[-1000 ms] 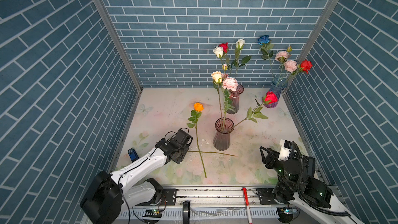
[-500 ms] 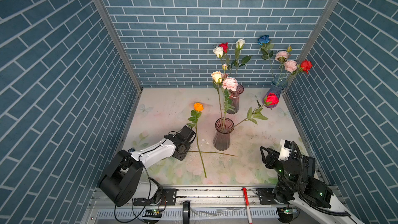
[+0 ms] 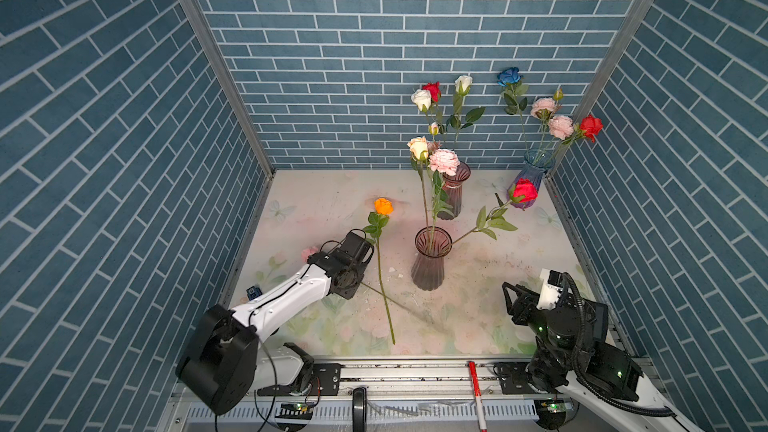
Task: Arrange the flowers into the vase
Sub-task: 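Lower the left gripper onto the pink rose stem and close on it, then lift the pink rose upright with the left gripper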
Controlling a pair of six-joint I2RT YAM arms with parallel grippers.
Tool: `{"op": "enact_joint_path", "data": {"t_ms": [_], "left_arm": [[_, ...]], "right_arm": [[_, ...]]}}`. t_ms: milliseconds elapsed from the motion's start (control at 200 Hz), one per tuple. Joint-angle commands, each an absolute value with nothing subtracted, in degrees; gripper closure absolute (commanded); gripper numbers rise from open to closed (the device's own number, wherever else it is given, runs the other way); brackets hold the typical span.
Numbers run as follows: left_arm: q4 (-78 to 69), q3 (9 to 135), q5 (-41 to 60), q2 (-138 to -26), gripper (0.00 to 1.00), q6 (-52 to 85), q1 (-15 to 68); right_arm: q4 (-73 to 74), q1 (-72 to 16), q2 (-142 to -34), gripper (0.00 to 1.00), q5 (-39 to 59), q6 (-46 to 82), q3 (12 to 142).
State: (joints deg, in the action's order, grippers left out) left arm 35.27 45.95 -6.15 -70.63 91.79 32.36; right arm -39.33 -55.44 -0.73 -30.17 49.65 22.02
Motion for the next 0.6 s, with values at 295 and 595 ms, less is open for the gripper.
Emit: {"op": "enact_joint_path", "data": {"t_ms": [295, 595], "left_arm": [[41.95, 56.48, -11.86, -43.39, 1.00, 69.90, 32.07], [21.42, 69.96, -5.04, -45.75, 1.00, 48.89, 32.08]], "right_arm": [[-37.75, -55.37, -13.87, 0.53, -20.94, 42.93, 35.56], [-27.53, -55.37, -16.34, 0.53, -14.02, 46.06, 27.30]]}}
